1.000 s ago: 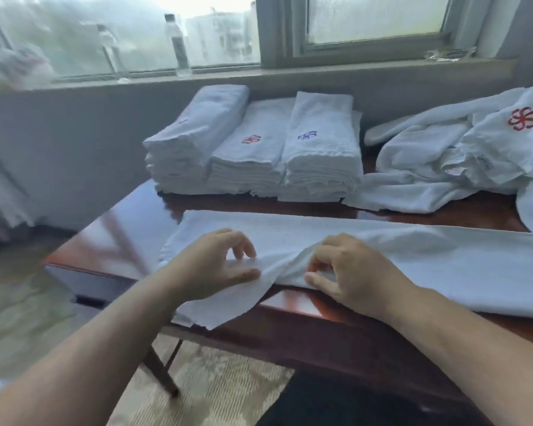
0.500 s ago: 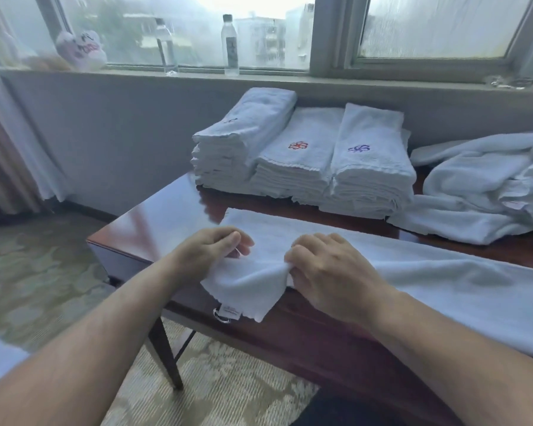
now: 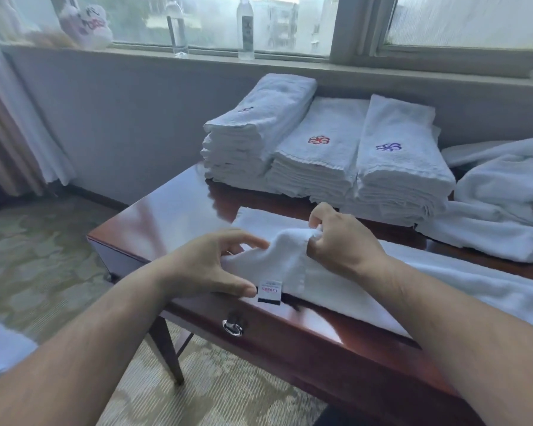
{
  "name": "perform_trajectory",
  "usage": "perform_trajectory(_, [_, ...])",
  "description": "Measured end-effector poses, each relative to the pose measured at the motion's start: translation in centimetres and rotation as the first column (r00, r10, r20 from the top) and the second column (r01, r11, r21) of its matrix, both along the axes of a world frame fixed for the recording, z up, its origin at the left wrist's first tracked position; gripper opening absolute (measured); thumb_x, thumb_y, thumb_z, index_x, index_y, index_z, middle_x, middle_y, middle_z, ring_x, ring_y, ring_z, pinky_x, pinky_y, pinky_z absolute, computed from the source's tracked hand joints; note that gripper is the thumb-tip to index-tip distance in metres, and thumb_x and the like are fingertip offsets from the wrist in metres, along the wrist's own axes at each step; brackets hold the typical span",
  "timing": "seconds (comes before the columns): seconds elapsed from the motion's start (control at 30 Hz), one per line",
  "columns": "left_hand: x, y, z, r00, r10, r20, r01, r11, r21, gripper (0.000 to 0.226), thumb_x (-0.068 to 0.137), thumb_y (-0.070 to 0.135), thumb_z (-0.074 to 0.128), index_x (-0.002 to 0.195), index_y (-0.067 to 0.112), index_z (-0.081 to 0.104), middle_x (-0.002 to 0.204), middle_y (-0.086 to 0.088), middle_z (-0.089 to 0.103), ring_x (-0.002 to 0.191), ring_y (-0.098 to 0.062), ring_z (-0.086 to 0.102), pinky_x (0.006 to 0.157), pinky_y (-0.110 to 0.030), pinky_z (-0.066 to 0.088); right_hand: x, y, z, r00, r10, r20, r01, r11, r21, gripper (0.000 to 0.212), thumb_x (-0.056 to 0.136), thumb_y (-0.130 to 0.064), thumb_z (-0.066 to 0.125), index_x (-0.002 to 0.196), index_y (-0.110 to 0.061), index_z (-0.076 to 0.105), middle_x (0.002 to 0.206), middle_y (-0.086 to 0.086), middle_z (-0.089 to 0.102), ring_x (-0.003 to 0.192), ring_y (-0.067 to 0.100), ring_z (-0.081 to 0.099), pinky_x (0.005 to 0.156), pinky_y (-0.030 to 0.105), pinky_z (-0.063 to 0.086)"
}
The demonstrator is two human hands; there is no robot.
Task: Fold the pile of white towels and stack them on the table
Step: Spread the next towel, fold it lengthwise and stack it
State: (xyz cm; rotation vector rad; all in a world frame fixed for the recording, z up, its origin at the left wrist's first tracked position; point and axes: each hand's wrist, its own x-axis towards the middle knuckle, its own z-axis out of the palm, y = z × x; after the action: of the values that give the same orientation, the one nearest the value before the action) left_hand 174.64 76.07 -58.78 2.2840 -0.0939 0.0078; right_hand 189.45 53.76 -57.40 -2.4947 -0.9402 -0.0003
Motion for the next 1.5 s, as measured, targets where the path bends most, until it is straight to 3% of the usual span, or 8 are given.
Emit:
perform_trajectory(0.27, [1.3,-0.8,-0.3,0.978,0.097,0.182,-0.125,0.981,0.147,0.024,0.086,0.032,0.078,0.098,0.046,0.064,0.1,0.019,0.061,0.086,0.002,0.056,0.078,-0.012,0.037,1.0,2.3,-0.7,0.997,-0.033,0.068,0.025,0.992,0.122,0.045,0.069,-0.067,0.027,0.07,-0.026,0.046,0.068,-0.009,0.056,0.064,0.009,0.052,0.052,0.031,0.032])
perform_trajectory(0.47, [1.5,-0.6,-0.2,0.97,0.228,0.086,-0.231,0.972,0.035,0.034,0.097,0.044,0.056,0.087,0.014,0.066,0.078,-0.003,0.059,0.071,-0.014,0.053,0.073,-0.042,0.045,1.3,2.4,-0.8,0.961,0.18,0.211,-0.231,0.94,0.25,0.018,0.09,-0.02,0.057,0.106,-0.026,0.063,0.083,-0.019,0.058,0.079,0.01,0.054,0.07,0.033,0.046])
perform_trajectory(0.57, [1.6,-0.8,-0.2,0.959,0.27,0.085,-0.261,0.959,-0.107,0.029,0.103,0.04,0.051,0.104,0.015,0.066,0.088,-0.009,0.067,0.078,-0.013,0.057,0.084,-0.05,0.048,1.0,3.3,-0.4,0.973,0.151,0.173,-0.194,0.942,0.273,0.032,0.093,-0.046,0.039,0.078,-0.025,0.058,0.063,-0.009,0.057,0.063,0.015,0.053,0.059,0.036,0.044])
perform_trajectory(0.77, [1.2,-1.2,-1.0,0.948,0.255,0.189,-0.258,0.966,-0.008,0.041,0.08,0.044,0.074,0.117,0.036,0.057,0.094,0.017,0.067,0.085,-0.001,0.064,0.077,-0.021,0.049,1.2,4.1,-0.7,0.993,0.06,0.106,-0.089,0.95,0.299,0.057,0.097,-0.066,0.038,0.063,-0.02,0.041,0.053,-0.005,0.048,0.053,0.013,0.048,0.052,0.038,0.037])
perform_trajectory(0.87, [1.3,-1.0,-1.5,0.827,0.444,0.344,-0.459,0.887,-0.042,0.006,0.095,0.032,0.068,0.094,0.036,0.063,0.077,0.013,0.061,0.071,0.0,0.055,0.063,-0.013,0.039,1.5,4.1,-0.8,0.998,0.012,0.059,-0.032,0.939,0.343,0.058,0.095,-0.07,0.04,0.059,-0.024,0.038,0.051,-0.011,0.049,0.054,0.009,0.048,0.05,0.033,0.029])
perform_trajectory(1.0, [1.0,-0.2,-2.2,0.73,0.576,0.369,-0.583,0.806,-0.106,0.028,0.099,0.039,0.062,0.072,0.032,0.064,0.066,0.015,0.059,0.064,-0.001,0.053,0.058,-0.013,0.036,2.0,4.1,-0.7,0.998,0.0,0.066,-0.022,0.94,0.341,0.051,0.098,-0.06,0.048,0.063,-0.023,0.041,0.052,-0.008,0.051,0.054,0.009,0.05,0.051,0.033,0.032])
perform_trajectory(1.2, [0.8,-0.4,-2.5,0.722,0.648,0.245,-0.638,0.759,-0.129,0.009,0.097,0.024,0.061,0.099,0.033,0.063,0.054,0.016,0.055,0.044,-0.005,0.054,0.047,-0.012,0.035,2.7,5.7,-0.3,0.997,0.013,0.075,-0.019,0.997,0.077,0.029,0.098,-0.045,0.051,0.078,-0.025,0.058,0.072,-0.01,0.059,0.077,0.019,0.058,0.057,0.03,0.034])
perform_trajectory(1.5, [0.4,-1.6,-2.1,0.686,0.614,0.39,-0.688,0.722,0.073,0.024,0.093,0.027,0.064,0.117,0.027,0.062,0.057,0.008,0.054,0.065,-0.012,0.057,0.067,-0.036,0.047,3.5,7.4,-1.1,0.992,-0.006,0.129,0.006,1.0,-0.003,0.021,0.097,-0.05,0.054,0.092,-0.031,0.063,0.089,-0.01,0.062,0.087,0.019,0.057,0.069,0.033,0.038])
